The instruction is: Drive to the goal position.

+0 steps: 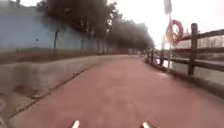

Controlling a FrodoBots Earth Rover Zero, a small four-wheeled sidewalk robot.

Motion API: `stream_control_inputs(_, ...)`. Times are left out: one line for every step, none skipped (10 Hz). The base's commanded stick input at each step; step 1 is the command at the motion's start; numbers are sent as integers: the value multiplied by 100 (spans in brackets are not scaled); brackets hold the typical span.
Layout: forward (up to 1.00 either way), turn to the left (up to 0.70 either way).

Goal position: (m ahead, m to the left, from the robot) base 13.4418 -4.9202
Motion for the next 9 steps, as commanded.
stream_control_inputs(70, 0)
stream_control_inputs(70, 0)
stream_control_inputs(70, 0)
stream_control_inputs(70, 0)
stream_control_inputs(70, 0)
stream_control_inputs(70, 0)
stream_control_inputs(70, 0)
stream_control_inputs(70, 0)
stream_control_inputs(70, 0)
